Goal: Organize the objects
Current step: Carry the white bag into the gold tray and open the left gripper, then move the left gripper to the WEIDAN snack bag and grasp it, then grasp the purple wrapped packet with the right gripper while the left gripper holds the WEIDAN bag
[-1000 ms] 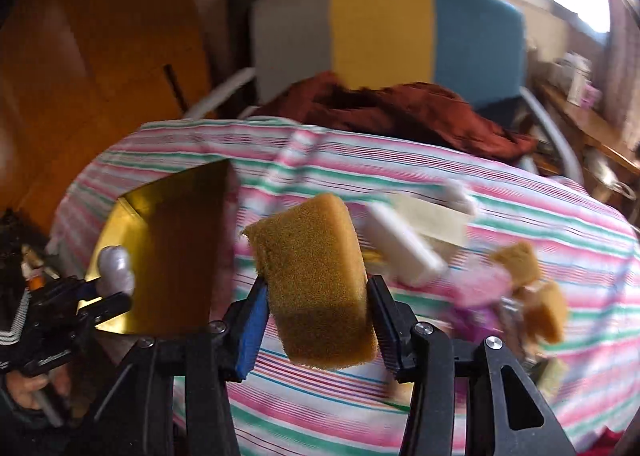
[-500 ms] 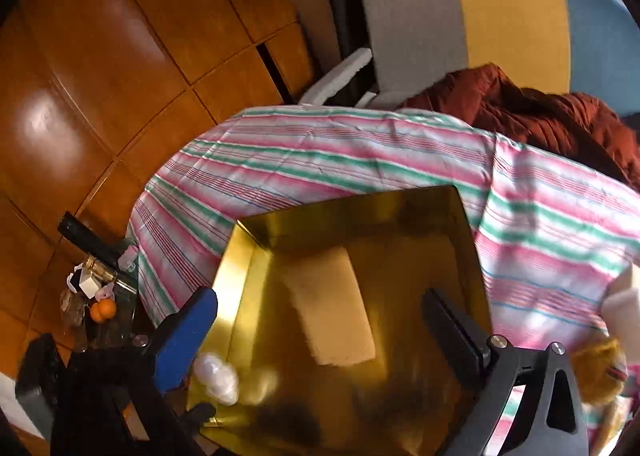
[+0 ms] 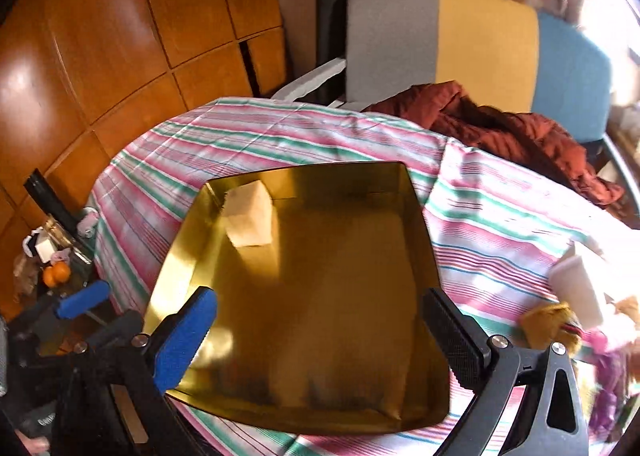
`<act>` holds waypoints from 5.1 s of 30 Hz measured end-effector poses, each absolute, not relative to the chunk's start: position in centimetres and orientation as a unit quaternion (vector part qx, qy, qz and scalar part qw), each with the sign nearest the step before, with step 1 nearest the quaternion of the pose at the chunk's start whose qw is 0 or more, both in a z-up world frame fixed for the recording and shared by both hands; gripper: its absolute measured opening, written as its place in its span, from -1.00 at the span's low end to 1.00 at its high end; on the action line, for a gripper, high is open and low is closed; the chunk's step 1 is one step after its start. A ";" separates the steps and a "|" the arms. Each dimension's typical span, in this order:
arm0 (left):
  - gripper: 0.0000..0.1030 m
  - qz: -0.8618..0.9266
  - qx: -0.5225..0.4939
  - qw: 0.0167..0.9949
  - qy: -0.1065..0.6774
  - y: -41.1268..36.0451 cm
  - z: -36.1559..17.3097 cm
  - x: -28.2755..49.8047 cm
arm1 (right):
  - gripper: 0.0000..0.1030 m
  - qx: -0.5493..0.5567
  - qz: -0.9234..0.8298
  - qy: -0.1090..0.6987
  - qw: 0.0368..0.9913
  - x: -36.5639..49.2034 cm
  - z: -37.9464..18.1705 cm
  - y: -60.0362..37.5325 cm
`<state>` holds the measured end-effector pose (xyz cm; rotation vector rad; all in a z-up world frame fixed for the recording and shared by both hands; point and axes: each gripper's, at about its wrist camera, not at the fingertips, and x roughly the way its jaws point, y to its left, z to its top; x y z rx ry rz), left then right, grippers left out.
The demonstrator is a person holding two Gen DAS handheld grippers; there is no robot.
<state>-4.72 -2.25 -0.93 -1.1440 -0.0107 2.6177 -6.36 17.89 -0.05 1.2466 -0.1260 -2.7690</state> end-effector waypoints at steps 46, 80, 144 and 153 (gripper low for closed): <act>0.35 0.878 -0.396 0.241 0.118 8.5 -1.1 -0.4 | 1.00 0.380 -0.907 -0.094 -0.158 4.2 -1.5 33.9; 0.32 0.747 -0.455 0.446 0.187 31.3 -5.6 2.0 | 1.00 0.271 -0.843 -0.365 -0.288 12.8 -2.5 54.2; -0.13 0.732 -0.466 0.468 0.168 24.4 -10.4 2.4 | 0.67 0.541 -0.808 -0.117 -0.201 2.3 -10.0 47.4; -0.14 0.732 -0.463 0.471 0.165 24.4 -10.3 2.2 | 0.12 0.549 -0.815 -0.118 -0.147 3.5 -9.6 45.3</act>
